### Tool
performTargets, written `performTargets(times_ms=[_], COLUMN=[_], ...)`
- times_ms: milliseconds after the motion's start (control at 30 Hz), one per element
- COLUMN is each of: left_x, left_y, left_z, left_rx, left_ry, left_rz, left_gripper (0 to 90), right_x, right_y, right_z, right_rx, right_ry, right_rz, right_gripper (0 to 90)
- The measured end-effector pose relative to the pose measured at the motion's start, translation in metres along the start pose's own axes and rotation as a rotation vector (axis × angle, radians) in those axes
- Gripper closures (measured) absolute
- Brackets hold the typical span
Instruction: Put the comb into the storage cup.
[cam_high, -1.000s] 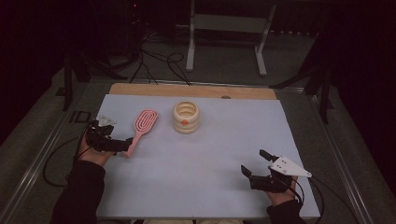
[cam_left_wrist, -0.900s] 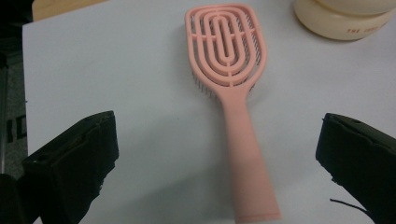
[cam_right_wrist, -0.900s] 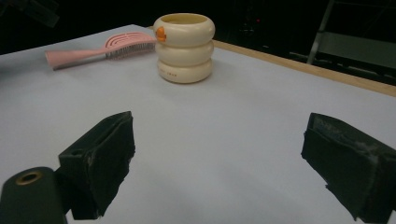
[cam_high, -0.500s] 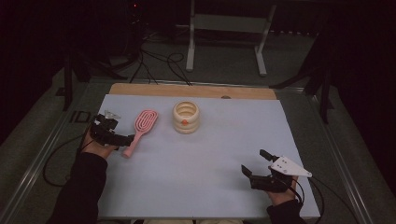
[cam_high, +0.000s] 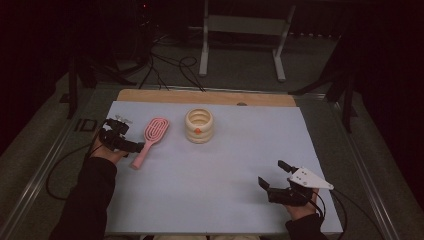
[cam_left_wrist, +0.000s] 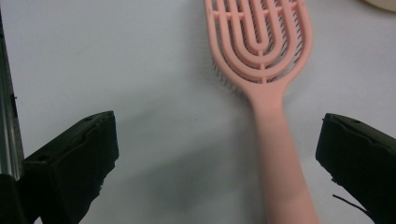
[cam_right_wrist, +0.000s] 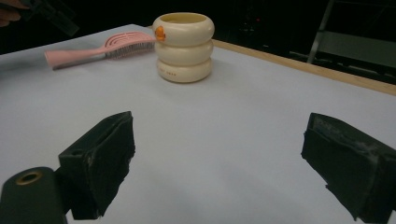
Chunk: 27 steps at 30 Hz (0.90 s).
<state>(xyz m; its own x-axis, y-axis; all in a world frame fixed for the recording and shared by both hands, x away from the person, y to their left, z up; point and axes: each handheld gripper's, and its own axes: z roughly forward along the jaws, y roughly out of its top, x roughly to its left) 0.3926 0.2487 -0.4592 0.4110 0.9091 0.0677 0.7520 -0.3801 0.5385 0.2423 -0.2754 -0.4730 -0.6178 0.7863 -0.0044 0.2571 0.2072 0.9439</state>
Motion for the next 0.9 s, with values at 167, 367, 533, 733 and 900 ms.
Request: performTargets(times_ms=[167,367,533,733,900], left_x=[0.001,0.001,0.002,0.002,0.003], left_y=[0.004,0.007,0.013,0.017,0.018], left_z=[0.004,0.007,0.010,0.013,0.018], left_rx=[0.026,0.043,0.076,0.106,0.127], left_ry=[0.003,0.003,0.006,0.003,0.001], left_rz=[0.003,0.002,-0.001,0.001,-0.008], left_gripper=[0.3,0.5,0.5,0.5,0.5], right_x=[0.000,0.000,0.000,0.000,-0.001], right_y=[0.000,0.000,0.000,0.000,0.000], right_z=[0.000,0.000,0.001,0.002,0.002], right_rx=[0.000,0.001,0.005,0.005,0.003], right_ry=[0.000,0.000,0.002,0.004,0.003], right_rz=[0.001,-0.001,0.000,0.000,0.003], right_gripper=[9.3,9.3,9.3,9.3,9.3])
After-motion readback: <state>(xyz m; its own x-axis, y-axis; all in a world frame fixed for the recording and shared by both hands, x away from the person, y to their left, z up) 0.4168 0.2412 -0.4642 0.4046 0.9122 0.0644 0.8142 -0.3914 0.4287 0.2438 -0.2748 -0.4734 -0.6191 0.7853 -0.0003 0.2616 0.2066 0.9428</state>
